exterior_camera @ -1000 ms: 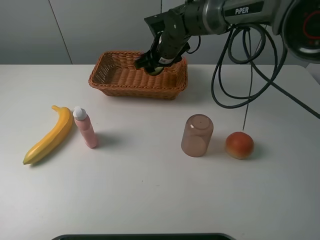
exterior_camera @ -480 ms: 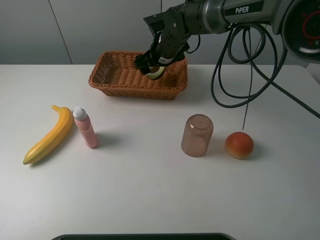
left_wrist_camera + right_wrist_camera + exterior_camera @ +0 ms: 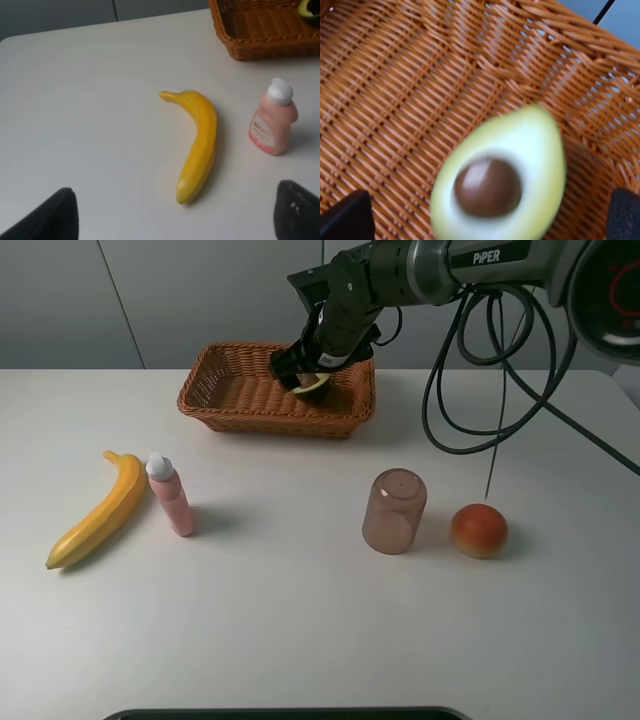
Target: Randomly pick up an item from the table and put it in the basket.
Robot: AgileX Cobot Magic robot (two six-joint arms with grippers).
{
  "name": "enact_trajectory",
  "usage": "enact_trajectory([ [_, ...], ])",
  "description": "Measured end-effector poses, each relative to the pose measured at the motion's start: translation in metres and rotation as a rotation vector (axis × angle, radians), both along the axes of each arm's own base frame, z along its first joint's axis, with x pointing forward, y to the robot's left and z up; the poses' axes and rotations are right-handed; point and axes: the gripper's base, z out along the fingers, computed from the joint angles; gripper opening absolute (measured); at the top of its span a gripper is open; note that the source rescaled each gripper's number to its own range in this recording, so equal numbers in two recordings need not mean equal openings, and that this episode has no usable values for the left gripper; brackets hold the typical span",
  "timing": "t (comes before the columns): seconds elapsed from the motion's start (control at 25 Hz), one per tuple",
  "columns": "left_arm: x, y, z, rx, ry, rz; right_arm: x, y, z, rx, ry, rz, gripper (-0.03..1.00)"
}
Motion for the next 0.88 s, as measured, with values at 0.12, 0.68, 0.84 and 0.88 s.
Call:
enact_trajectory([
  [0.12,0.000,0.000,0.000,0.000,0.000,0.000,-0.004,-0.003,0.029,-0.003,-0.001,-0.007,0.98],
  [0.68,0.000,0.000,0.000,0.000,0.000,0.000,-0.064,-0.154,0.263,0.055,-0.260,-0.207,0.98],
  [0.84,0.000,0.000,0.000,0.000,0.000,0.000,-0.095,-0.203,0.289,-0.010,-0.206,-0.294,0.98],
  [0.88,0.000,0.000,0.000,0.000,0.000,0.000,-0.104,-0.215,0.295,-0.023,-0.193,-0.317,0.98],
])
